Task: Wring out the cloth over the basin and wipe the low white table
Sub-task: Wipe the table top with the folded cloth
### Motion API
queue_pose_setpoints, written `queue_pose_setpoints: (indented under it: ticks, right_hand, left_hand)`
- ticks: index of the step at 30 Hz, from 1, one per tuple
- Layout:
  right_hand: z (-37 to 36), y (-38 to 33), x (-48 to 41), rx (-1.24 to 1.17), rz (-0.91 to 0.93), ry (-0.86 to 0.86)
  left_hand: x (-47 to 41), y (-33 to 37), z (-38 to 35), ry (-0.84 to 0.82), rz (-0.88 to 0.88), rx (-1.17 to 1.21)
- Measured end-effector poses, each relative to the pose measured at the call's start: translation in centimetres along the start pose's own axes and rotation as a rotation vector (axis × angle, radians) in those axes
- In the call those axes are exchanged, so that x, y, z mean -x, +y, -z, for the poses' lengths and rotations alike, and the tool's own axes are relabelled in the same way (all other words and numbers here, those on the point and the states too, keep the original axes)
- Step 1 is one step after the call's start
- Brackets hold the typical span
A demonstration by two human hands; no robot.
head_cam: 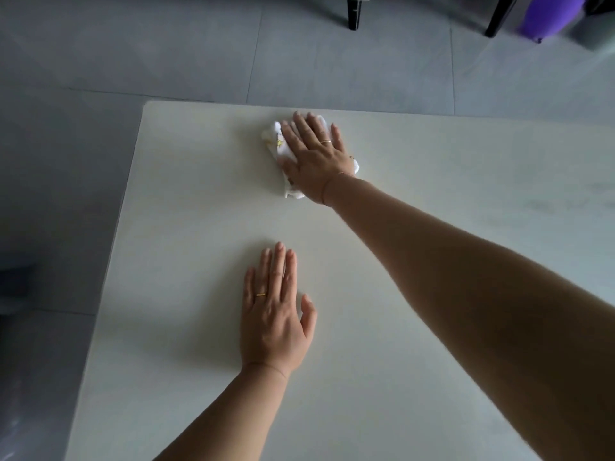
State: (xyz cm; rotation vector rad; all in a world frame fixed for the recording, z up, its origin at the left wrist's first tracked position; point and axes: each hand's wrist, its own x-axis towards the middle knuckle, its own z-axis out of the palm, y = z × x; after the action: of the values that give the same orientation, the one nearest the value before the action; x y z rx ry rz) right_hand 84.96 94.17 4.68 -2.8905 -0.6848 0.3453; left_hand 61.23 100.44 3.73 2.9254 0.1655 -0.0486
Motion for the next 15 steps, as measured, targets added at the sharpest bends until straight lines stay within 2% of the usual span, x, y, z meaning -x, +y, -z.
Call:
queue_pose_setpoints:
  ticks: [3, 7, 9, 11, 13, 15]
  right_hand:
    - [0.8, 6.3, 1.4, -0.009, -0.085, 0.051]
    - [2.2, 15.8, 4.7, -0.046, -0.432, 0.105]
    - [2.3, 17.3, 5.2, -0.062, -0.584, 0.107]
    - [2.1, 15.8, 4.5, -0.079, -0.685, 0.125]
    - [1.9, 12.6, 3.5, -0.098, -0.651, 0.125]
    - [1.1, 9.0, 3.2, -0.079, -0.467, 0.102]
  left_hand:
    - [-0.1, 0.0, 0.0, 0.002, -0.007, -0.007]
    - [-0.1, 0.1, 0.2, 0.000, -0.008, -0.009]
    - [-0.1, 0.1, 0.2, -0.003, -0.004, -0.013]
    - [-0.1, 0.1, 0.2, -0.004, -0.003, -0.019]
    - [0.0, 0.1, 0.2, -0.006, -0.004, -0.023]
    - [0.0, 0.1, 0.1, -0.004, -0.007, -0.026]
